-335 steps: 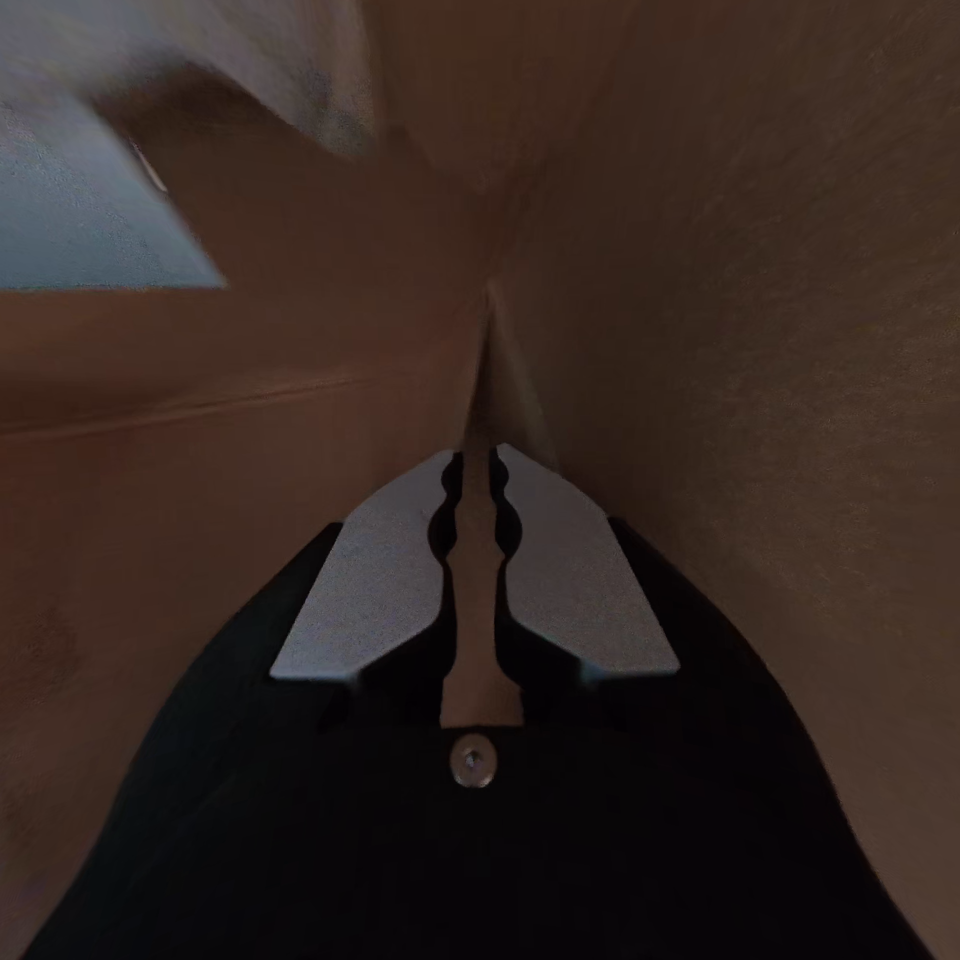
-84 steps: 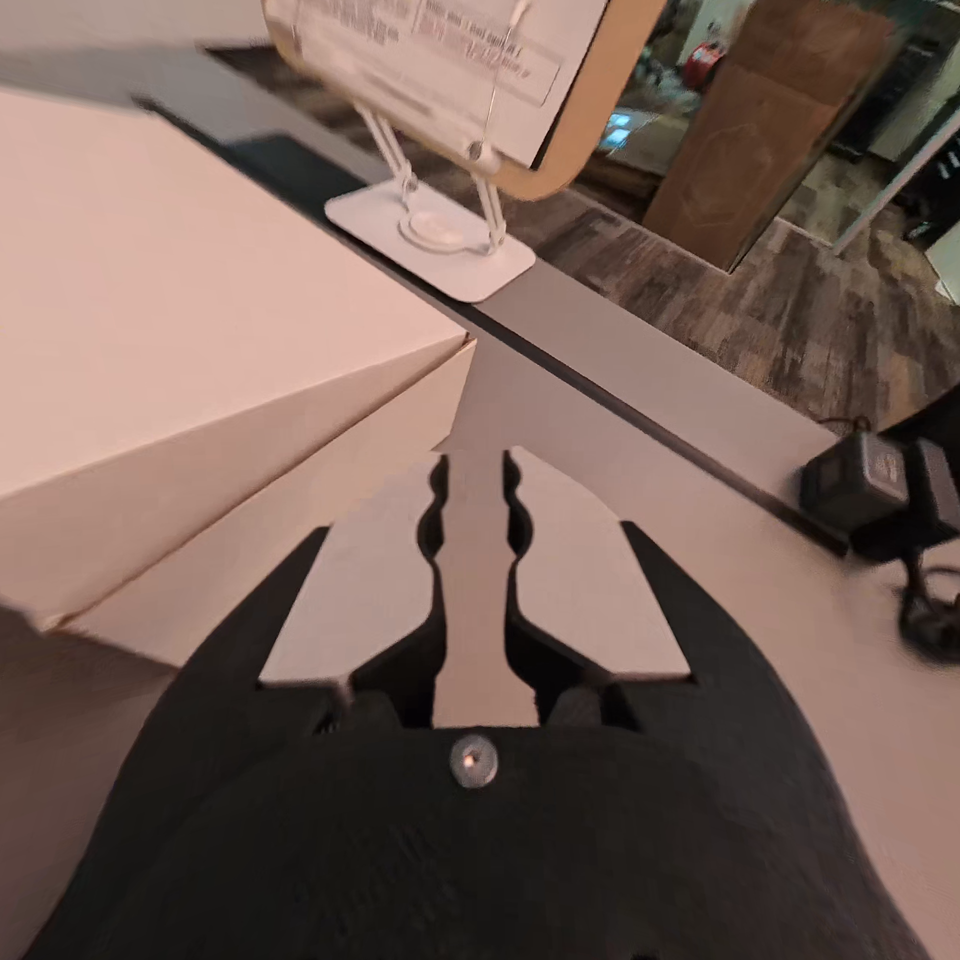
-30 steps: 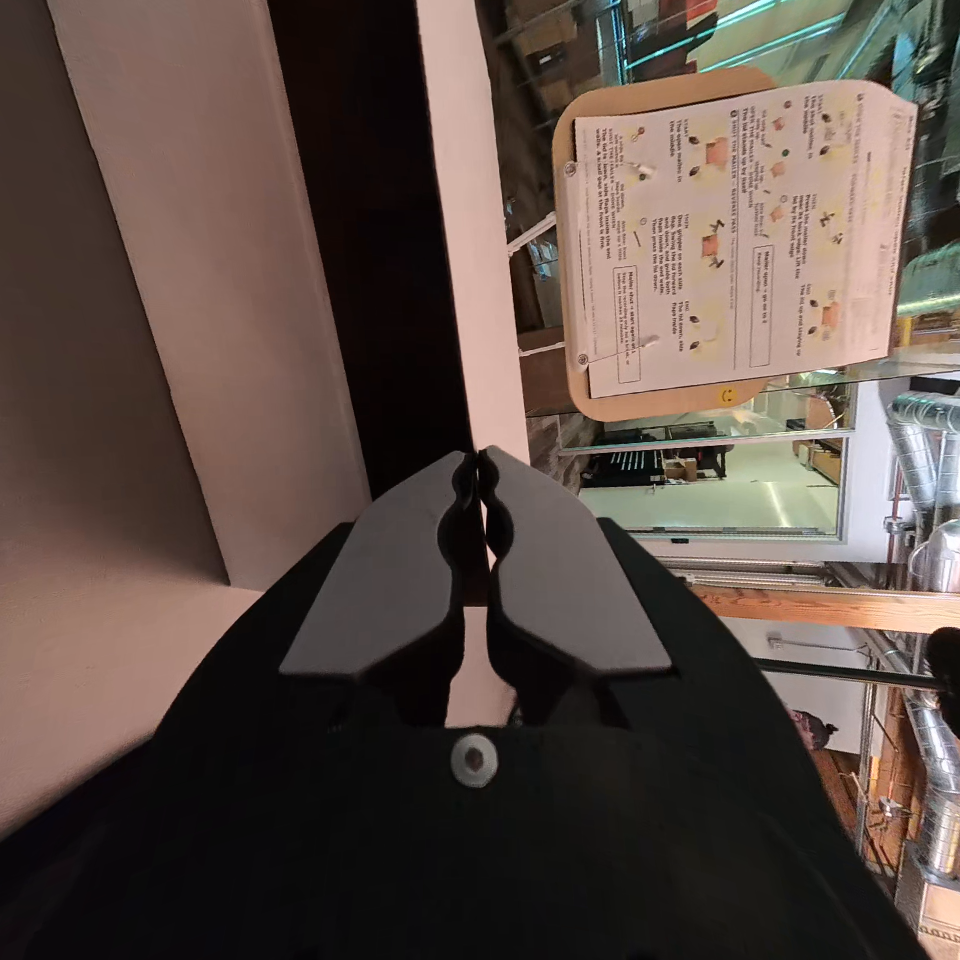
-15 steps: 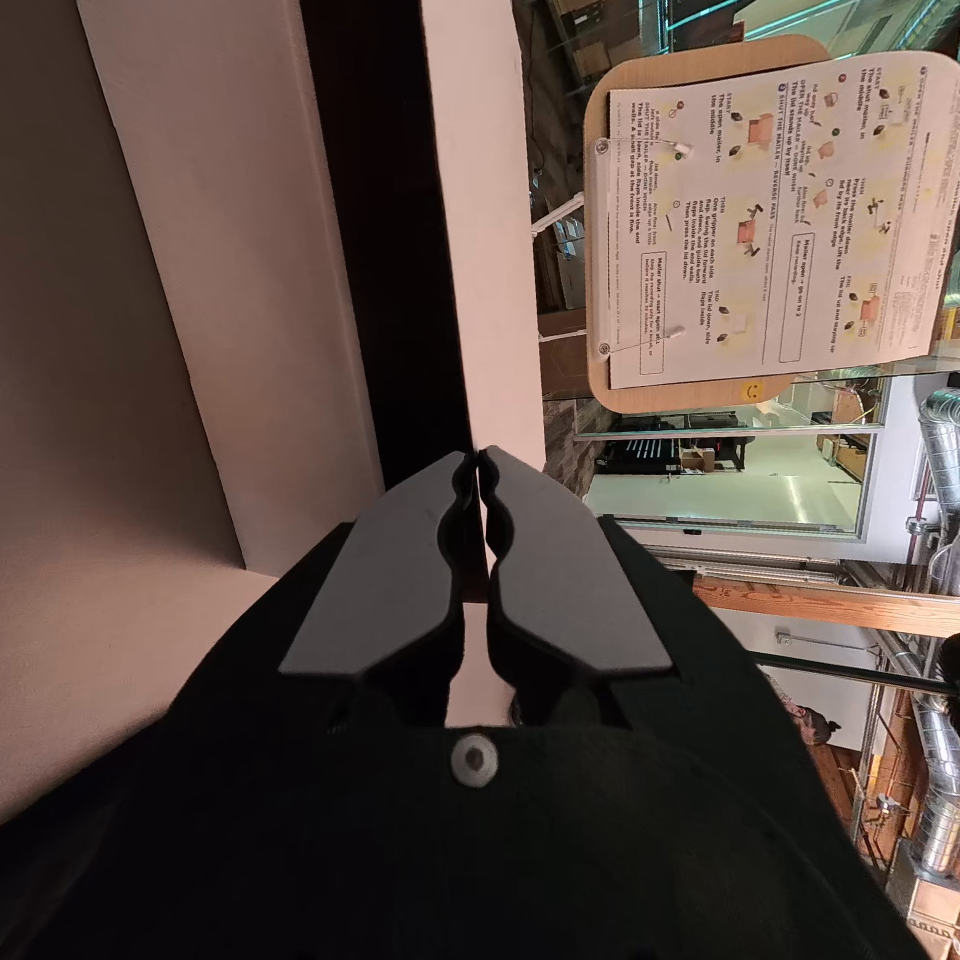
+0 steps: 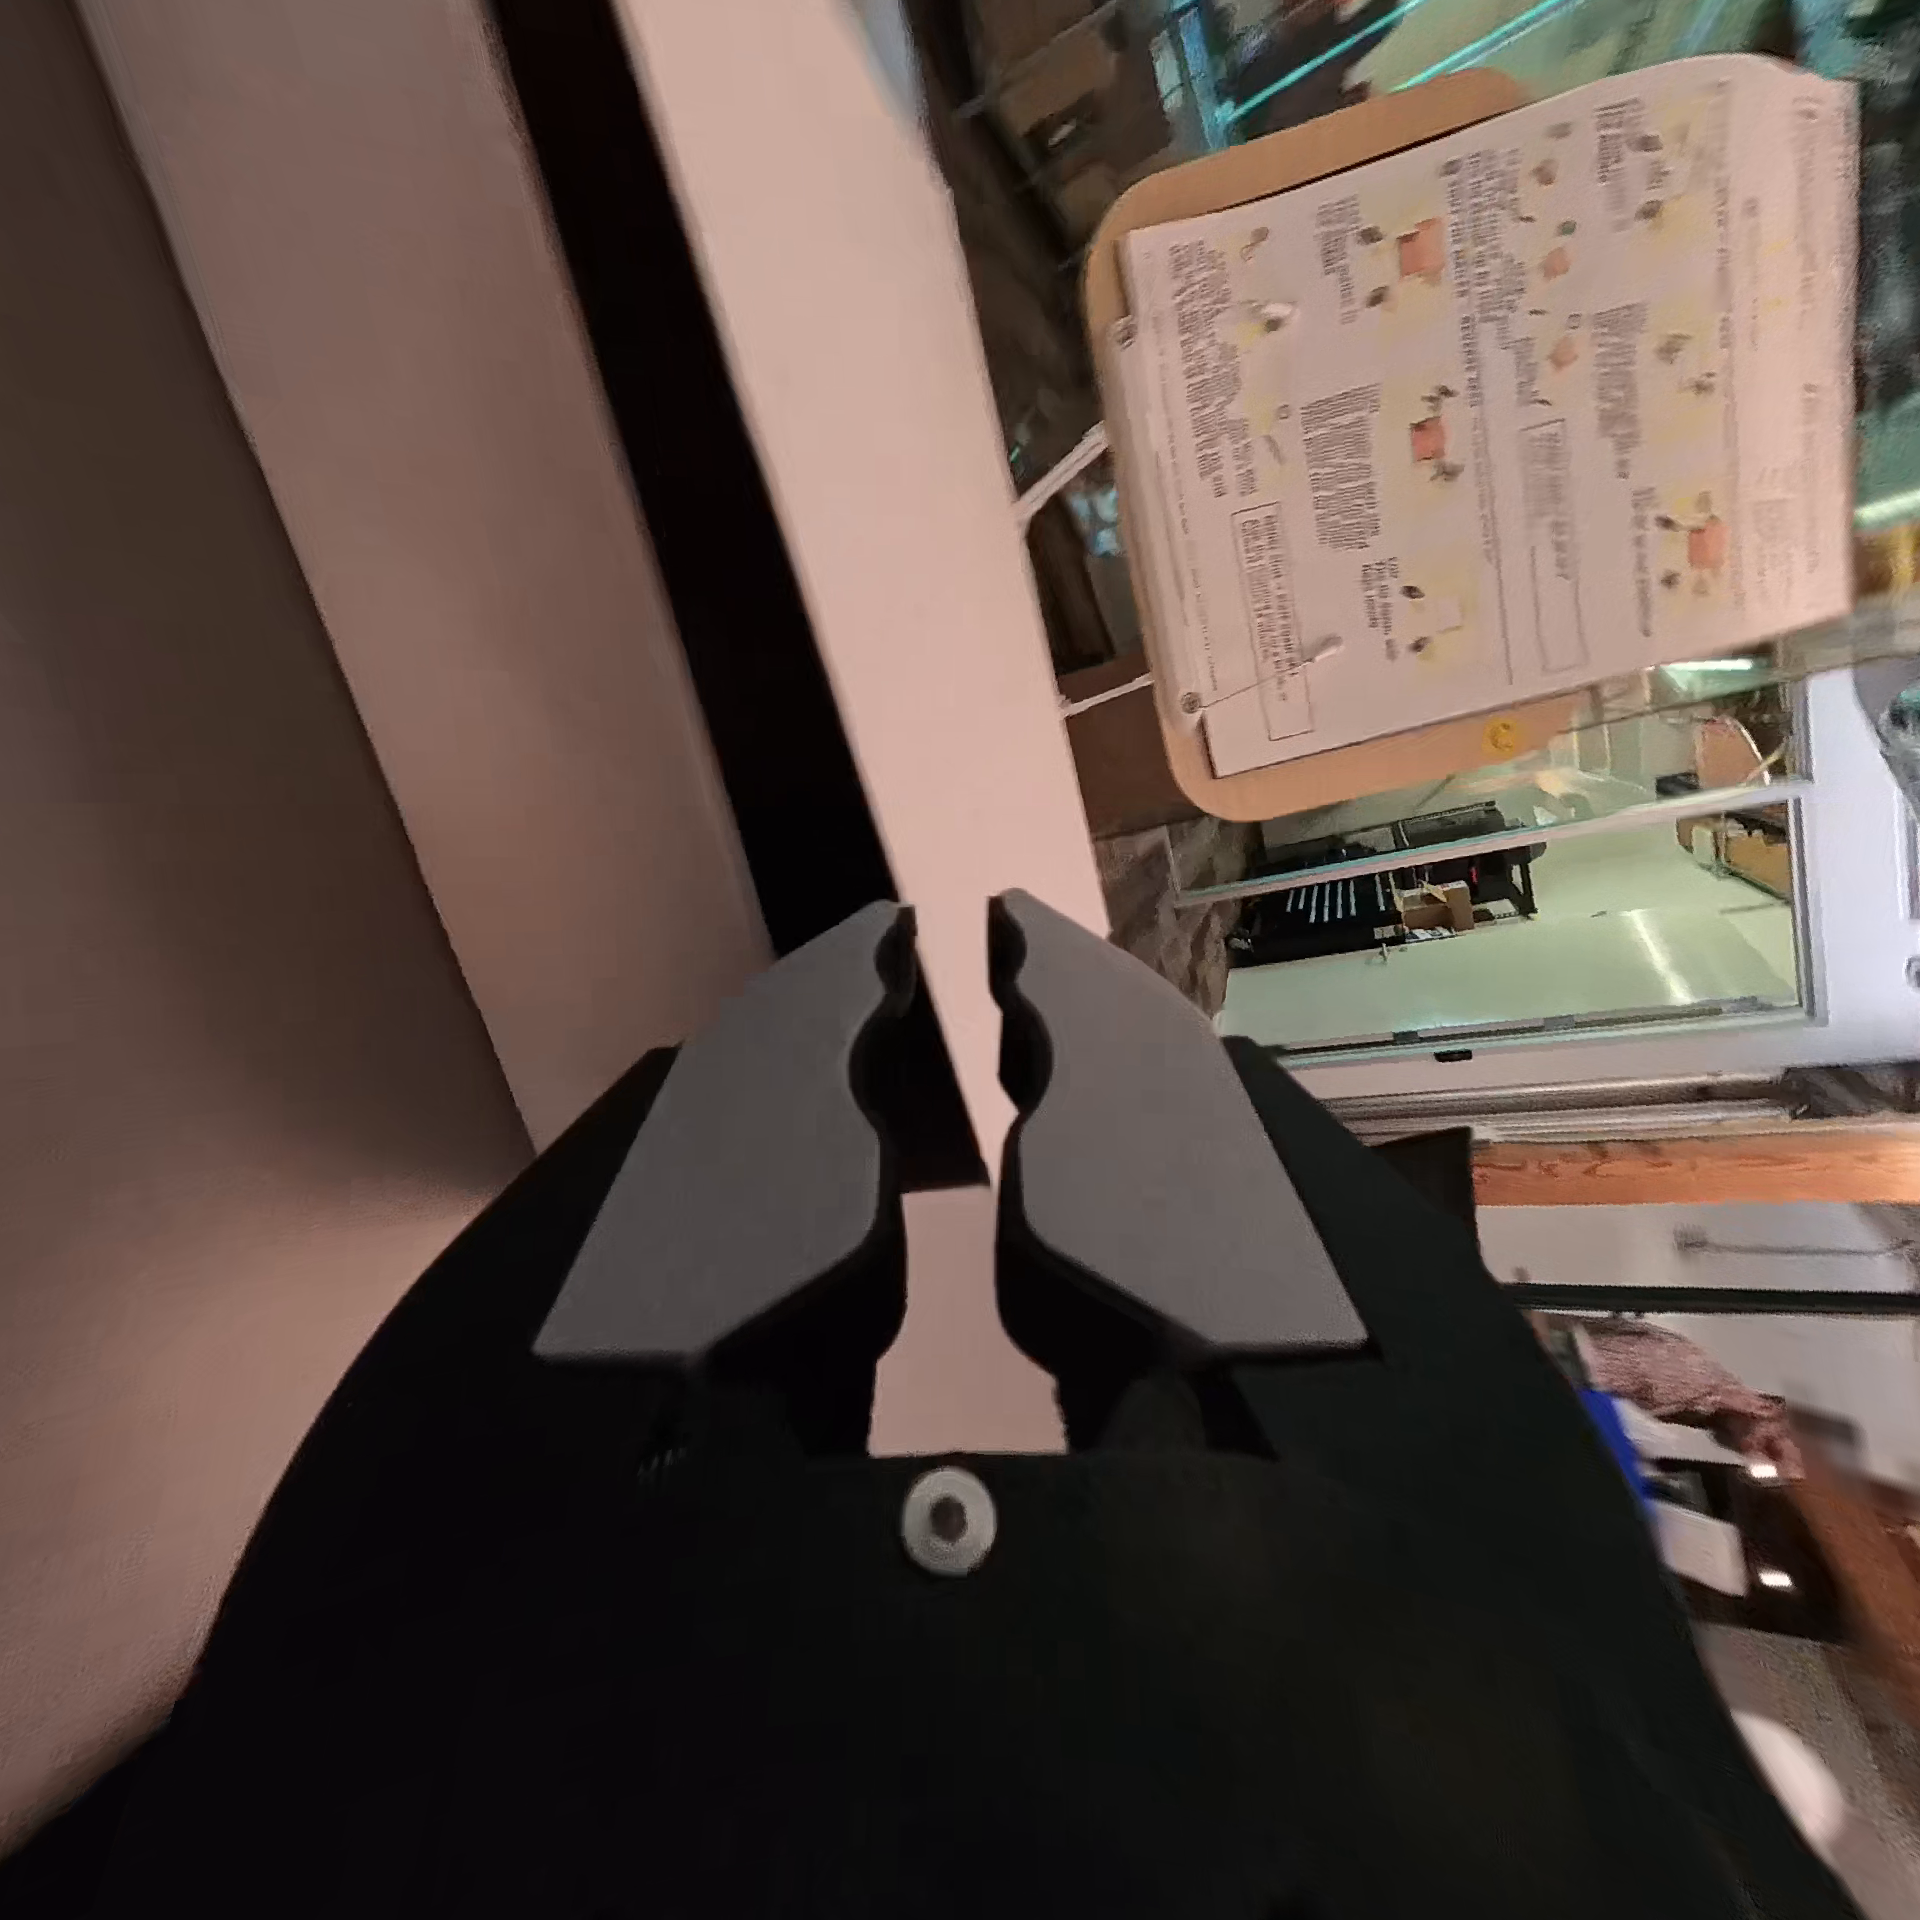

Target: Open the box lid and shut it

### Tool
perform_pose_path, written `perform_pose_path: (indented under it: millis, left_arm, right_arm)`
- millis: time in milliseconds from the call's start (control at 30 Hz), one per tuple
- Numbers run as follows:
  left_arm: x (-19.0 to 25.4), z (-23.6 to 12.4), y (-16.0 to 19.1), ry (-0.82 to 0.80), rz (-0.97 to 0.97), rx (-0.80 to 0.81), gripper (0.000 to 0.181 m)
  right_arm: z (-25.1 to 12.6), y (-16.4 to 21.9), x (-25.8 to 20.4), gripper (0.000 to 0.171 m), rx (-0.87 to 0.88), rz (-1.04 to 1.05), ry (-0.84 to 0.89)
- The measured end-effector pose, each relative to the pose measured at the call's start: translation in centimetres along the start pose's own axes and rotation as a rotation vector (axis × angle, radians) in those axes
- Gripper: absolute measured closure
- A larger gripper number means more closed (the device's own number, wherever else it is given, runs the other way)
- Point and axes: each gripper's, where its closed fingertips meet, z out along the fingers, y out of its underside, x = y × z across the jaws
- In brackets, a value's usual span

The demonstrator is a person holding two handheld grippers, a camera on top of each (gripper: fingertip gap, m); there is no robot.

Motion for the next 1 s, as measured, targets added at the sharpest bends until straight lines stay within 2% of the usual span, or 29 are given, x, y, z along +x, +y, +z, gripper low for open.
perform_pose_path:
  millis: [33, 133, 167, 200, 333, 467, 567, 700, 1000]
  left_arm:
    - [-0.9, -0.2, 0.1, -0.006, -0.013, 0.01, 0.181]
    - [-4.3, 0.6, 0.8, -0.009, -0.029, -0.014, 0.181]
    - [-5.7, 1.7, 1.0, -0.016, -0.02, -0.022, 0.181]
    - [-6.9, 3.2, 1.2, -0.015, -0.018, -0.024, 0.181]
    - [-9.2, 10.9, 2.3, 0.093, -0.029, -0.047, 0.181]
    - [-9.4, 16.4, 5.2, 0.163, 0.131, -0.196, 0.181]
    - [-9.2, 18.2, 5.7, 0.214, 0.214, -0.233, 0.181]
    - [-8.8, 19.3, 4.9, 0.276, 0.269, -0.215, 0.181]
    - [-8.0, 21.3, 4.1, 0.278, 0.433, -0.261, 0.181]
  right_arm:
    - [-1.0, -0.1, 1.0, 0.154, 0.045, 0.069, 0.019]
    - [-4.2, 0.8, 5.5, 0.159, 0.234, 0.278, 0.046]
    - [-4.4, 2.1, 7.3, 0.168, 0.266, 0.331, 0.057]
    - [-3.6, 3.8, 8.7, 0.171, 0.272, 0.371, 0.046]
    - [5.7, 11.1, 8.8, 0.171, 0.066, 0.453, -0.184]
    - [13.0, 14.0, 6.0, 0.171, -0.086, 0.385, -0.346]
    - [16.0, 15.1, 4.8, 0.17, -0.164, 0.299, -0.414]
    - [18.3, 15.1, 4.5, 0.171, -0.171, 0.27, -0.465]
    - [19.9, 13.9, 4.3, 0.171, -0.157, 0.102, -0.484]
